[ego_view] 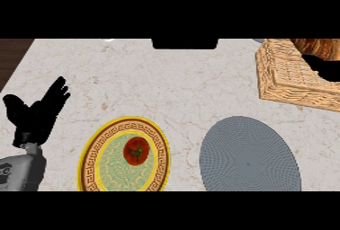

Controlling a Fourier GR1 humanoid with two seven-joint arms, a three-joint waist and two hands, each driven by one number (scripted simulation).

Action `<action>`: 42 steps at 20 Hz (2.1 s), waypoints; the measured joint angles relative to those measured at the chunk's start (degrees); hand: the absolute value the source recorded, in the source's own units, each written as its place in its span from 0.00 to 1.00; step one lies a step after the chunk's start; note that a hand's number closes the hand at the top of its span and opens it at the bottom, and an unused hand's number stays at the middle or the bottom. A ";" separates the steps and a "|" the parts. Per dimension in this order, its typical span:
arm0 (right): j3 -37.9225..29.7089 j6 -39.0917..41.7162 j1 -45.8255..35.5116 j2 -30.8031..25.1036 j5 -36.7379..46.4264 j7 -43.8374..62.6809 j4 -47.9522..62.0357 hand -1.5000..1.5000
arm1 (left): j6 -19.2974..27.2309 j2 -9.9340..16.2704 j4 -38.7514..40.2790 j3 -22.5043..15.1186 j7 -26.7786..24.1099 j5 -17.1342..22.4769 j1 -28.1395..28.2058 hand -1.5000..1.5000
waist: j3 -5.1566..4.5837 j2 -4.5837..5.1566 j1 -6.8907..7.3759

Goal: Pick the croissant from the placemat and place it in the basket

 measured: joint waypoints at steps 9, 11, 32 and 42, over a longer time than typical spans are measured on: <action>-3.80 -8.09 -0.42 -3.40 -3.09 -15.37 19.43 1.00 | 0.05 -0.06 -0.22 0.01 0.84 -0.10 -0.69 0.50 | 0.01 0.02 0.15; -5.58 -12.78 -0.70 -3.25 -1.63 -15.22 22.38 0.00 | -0.03 -0.26 -0.72 -0.20 0.90 -0.06 -0.34 0.50 | 0.01 0.09 0.39; -19.52 -18.82 -10.48 -12.30 -17.99 -23.71 46.67 0.00 | 0.92 -0.80 -1.17 -0.07 1.62 -0.57 -0.57 0.50 | 0.02 -0.03 -0.22; -30.27 0.24 -0.45 -28.92 -29.90 -28.10 57.98 0.00 | 0.86 -0.67 -1.73 0.02 1.76 -0.58 -0.22 0.50 | 0.07 0.06 -0.53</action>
